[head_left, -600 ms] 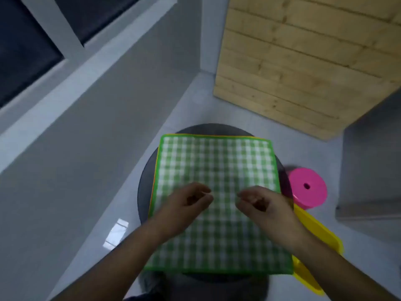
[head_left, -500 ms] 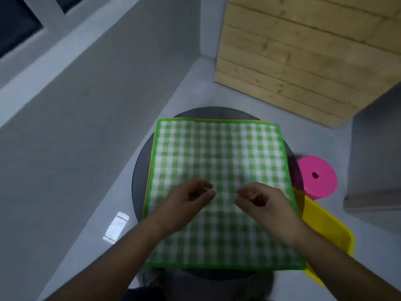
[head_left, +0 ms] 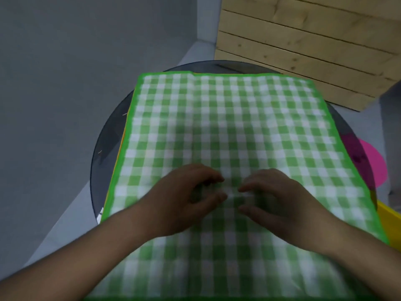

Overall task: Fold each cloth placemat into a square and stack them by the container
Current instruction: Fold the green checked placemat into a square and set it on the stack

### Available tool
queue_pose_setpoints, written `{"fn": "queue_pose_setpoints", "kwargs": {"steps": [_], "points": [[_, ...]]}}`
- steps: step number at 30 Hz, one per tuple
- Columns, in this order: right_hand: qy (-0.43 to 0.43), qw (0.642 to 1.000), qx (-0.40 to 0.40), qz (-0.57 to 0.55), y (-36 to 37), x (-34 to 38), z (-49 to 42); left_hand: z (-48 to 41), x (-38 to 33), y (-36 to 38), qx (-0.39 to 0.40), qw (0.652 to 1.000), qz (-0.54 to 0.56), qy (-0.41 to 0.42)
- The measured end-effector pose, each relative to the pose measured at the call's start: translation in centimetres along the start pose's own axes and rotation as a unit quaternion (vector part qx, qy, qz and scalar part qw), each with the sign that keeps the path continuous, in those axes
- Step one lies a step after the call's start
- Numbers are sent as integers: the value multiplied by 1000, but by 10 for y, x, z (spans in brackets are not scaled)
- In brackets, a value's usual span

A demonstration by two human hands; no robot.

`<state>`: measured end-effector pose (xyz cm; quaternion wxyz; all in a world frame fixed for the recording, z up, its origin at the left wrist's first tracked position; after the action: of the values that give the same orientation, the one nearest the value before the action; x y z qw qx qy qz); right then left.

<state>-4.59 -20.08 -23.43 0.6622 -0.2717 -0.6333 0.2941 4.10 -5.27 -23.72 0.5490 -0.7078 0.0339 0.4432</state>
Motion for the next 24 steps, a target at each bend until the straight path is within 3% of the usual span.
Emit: {"fn": "queue_pose_setpoints", "kwargs": {"steps": [7, 14, 24], "points": [[-41, 997, -27, 65, 7, 6, 25, 13, -8, 12, -7, 998, -35, 53], [-63, 994, 3, 94, 26, 28, 70, 62, -36, 21, -8, 992, -80, 96], [-31, 999, -20, 20, 48, 29, 114, 121, -44, 52, 2, 995, -95, 35]]}}
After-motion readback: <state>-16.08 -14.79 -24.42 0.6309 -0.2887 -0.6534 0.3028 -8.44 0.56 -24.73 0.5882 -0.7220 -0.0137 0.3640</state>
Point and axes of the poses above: each hand's wrist, its own z-axis away from the middle knuckle, its own y-axis out of the palm, x = y × z, the point moved 8 cm from there along -z, towards the middle knuckle, and after that the axes turned 4 degrees about -z, right-handed, at the moved point
